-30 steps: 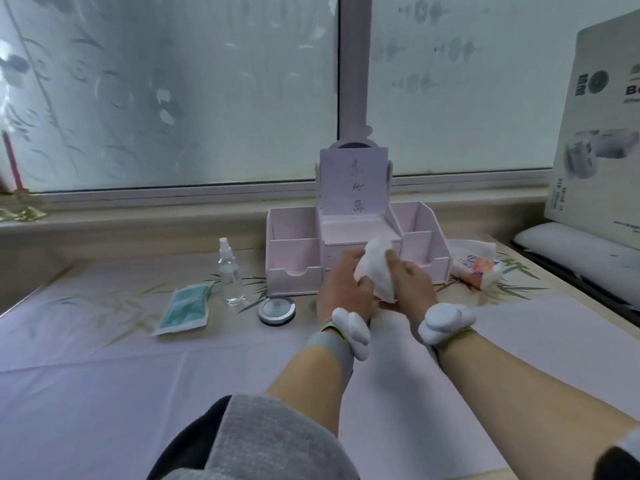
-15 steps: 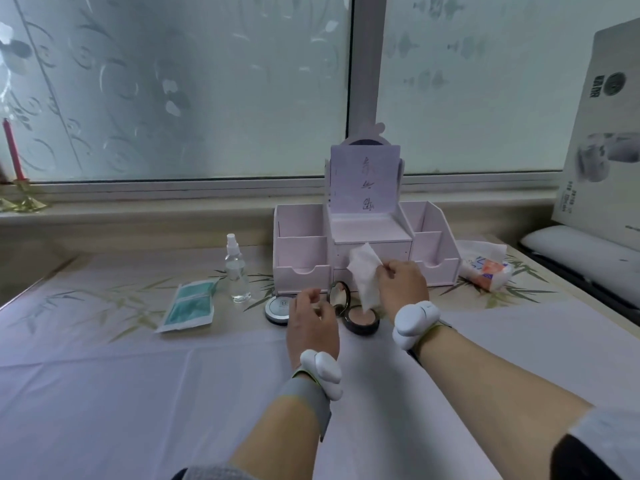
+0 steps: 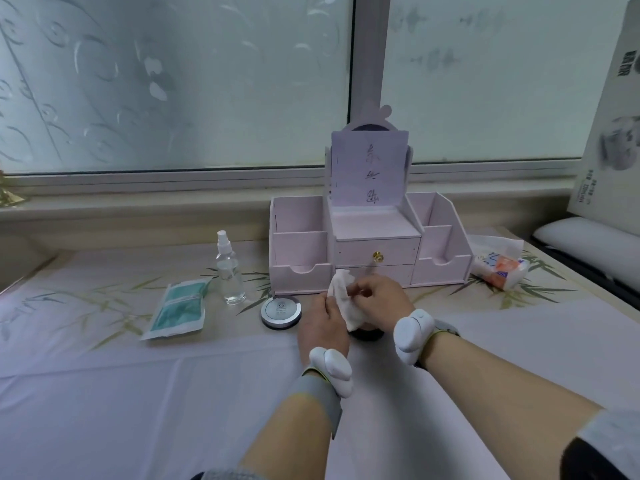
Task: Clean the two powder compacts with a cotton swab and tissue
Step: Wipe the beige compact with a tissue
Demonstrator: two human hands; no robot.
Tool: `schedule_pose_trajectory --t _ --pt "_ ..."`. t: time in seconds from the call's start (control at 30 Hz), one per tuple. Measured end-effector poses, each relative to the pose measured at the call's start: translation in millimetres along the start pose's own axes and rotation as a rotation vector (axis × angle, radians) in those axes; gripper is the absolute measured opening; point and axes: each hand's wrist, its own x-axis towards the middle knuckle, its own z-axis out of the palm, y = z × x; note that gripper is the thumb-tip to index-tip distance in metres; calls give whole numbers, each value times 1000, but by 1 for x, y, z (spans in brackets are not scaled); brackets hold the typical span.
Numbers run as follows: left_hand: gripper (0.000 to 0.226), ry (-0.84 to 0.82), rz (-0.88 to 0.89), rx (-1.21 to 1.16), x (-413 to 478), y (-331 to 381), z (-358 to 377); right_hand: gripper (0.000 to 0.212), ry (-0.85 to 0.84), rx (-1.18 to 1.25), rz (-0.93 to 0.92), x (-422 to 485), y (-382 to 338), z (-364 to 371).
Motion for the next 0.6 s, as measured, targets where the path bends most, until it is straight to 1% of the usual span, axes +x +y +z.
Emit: schedule_pose_trajectory --t 0.07,0.13,0.17,0.23,0.3,0.33,0.37,0.4,0.47,0.5,0.6 --pt "28 2 2 12 0 0 2 17 23 -55 -72 4 1 3" --pt "27 11 6 -4 -1 1 2 9 94 -100 -129 7 1 4" --pt "27 15 10 -12 -2 1 1 10 124 -112 -147 7 1 6" --pt "29 28 11 -28 -3 2 0 26 121 -105 -154 7 -1 6" --pt "29 41 8 -58 -3 2 -2 42 37 -26 -127 5 -5 3" --pt "29 44 9 -68 -3 2 -2 47 -10 16 -119 2 -8 2" --pt "29 46 8 -75 -3 2 -3 48 -43 46 -117 1 -9 1" --pt "29 46 3 -85 -3 2 -4 43 -53 64 -118 -1 -10 1" --pt "28 39 -16 -133 -3 3 -5 24 -26 54 -119 -3 -10 1" --pt "28 29 -29 -164 -3 4 -6 19 -12 36 -123 -3 -10 1" --pt "24 4 -65 -220 -5 5 -10 13 -4 64 -134 -4 -12 1"
